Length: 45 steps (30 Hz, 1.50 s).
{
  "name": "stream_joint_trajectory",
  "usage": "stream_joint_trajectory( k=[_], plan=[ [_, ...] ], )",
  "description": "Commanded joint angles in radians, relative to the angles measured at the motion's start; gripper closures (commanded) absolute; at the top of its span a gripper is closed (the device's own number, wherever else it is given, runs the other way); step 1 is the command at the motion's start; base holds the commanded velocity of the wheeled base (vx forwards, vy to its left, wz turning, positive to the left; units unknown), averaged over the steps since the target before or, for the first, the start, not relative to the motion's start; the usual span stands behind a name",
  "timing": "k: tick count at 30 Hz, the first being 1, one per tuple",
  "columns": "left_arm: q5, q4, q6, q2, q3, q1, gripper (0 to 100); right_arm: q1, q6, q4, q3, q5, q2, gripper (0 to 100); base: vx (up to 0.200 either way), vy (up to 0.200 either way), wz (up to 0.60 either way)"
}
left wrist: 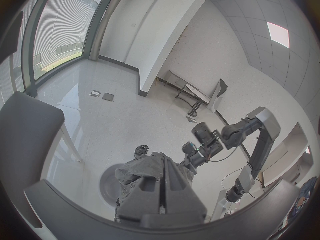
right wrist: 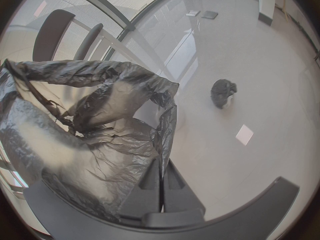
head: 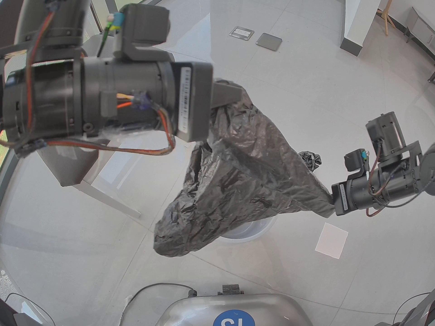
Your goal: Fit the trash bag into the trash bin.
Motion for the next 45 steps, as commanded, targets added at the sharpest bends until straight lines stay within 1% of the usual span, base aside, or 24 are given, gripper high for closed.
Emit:
stream_joint_trajectory(
  k=[1,3,4,6,7,9,11,12,13,14,16,17,23,26,30,32,35,38,41,45],
  plan=[
    [0.001,-0.017,-0.003,0.11,-0.021,0.0,100,-0.062,-0.05,-0.123,0.162,-0.047,-0.167,100,0.0,0.0,0.0],
    [0.001,-0.017,-0.003,0.11,-0.021,0.0,100,-0.062,-0.05,-0.123,0.162,-0.047,-0.167,100,0.0,0.0,0.0],
    [0.002,-0.029,-0.003,0.159,-0.053,0.001,100,-0.106,-0.09,-0.258,0.251,-0.046,-0.202,100,0.0,0.0,0.0],
    [0.01,-0.029,-0.003,0.168,-0.059,0.003,100,-0.112,-0.107,-0.294,0.274,-0.044,-0.207,100,0.0,0.0,0.0],
    [0.027,-0.029,-0.003,0.183,-0.067,0.003,100,-0.114,-0.124,-0.346,0.298,-0.041,-0.211,100,0.0,0.0,0.0],
    [0.047,-0.029,-0.003,0.195,-0.072,0.012,100,-0.114,-0.136,-0.407,0.318,-0.04,-0.211,100,0.0,0.0,0.0],
    [0.056,-0.029,-0.003,0.202,-0.067,0.017,100,-0.114,-0.148,-0.45,0.331,-0.037,-0.211,100,0.0,0.0,0.0],
    [0.056,-0.029,-0.003,0.202,-0.067,0.017,100,-0.114,-0.148,-0.45,0.331,-0.037,-0.211,100,0.0,0.0,0.0],
    [0.07,-0.029,-0.002,0.209,-0.064,0.031,100,-0.114,-0.165,-0.487,0.338,-0.032,-0.211,100,0.0,0.0,0.0],
    [0.07,-0.029,-0.002,0.209,-0.064,0.031,100,-0.114,-0.165,-0.487,0.338,-0.032,-0.211,100,0.0,0.0,0.0],
    [0.123,-0.029,0.006,0.225,-0.059,0.044,100,-0.114,-0.177,-0.516,0.343,-0.03,-0.21,100,0.0,0.0,0.0],
    [0.131,-0.029,0.003,0.226,-0.055,0.046,100,-0.112,-0.182,-0.517,0.343,-0.029,-0.21,100,0.0,0.0,0.0],
    [0.139,-0.032,-0.003,0.226,-0.006,0.072,100,-0.112,-0.191,-0.521,0.341,0.002,-0.208,100,0.0,0.0,0.0],
    [0.139,-0.082,-0.003,0.24,0.03,0.098,100,-0.112,-0.19,-0.537,0.343,0.012,-0.203,100,0.0,0.0,0.0],
    [0.137,-0.185,-0.002,0.263,0.068,0.103,100,-0.112,-0.19,-0.574,0.338,0.032,-0.197,100,0.0,0.0,0.0],
    [0.136,-0.202,-0.002,0.275,0.062,0.104,100,-0.111,-0.19,-0.583,0.338,0.04,-0.196,100,0.0,0.0,0.0],
    [0.137,-0.205,-0.002,0.289,0.051,0.104,100,-0.108,-0.191,-0.587,0.338,0.043,-0.193,100,0.0,0.0,0.0],
    [0.14,-0.199,-0.002,0.287,0.047,0.109,100,-0.106,-0.214,-0.587,0.344,0.048,-0.196,100,0.0,0.0,0.0],
    [0.142,-0.184,0.003,0.277,0.053,0.135,100,-0.103,-0.231,-0.59,0.354,0.051,-0.2,100,0.0,0.0,0.0],
    [0.142,-0.165,0.009,0.277,0.053,0.167,100,-0.089,-0.245,-0.628,0.378,0.078,-0.202,100,0.0,0.0,0.0]
  ],
)
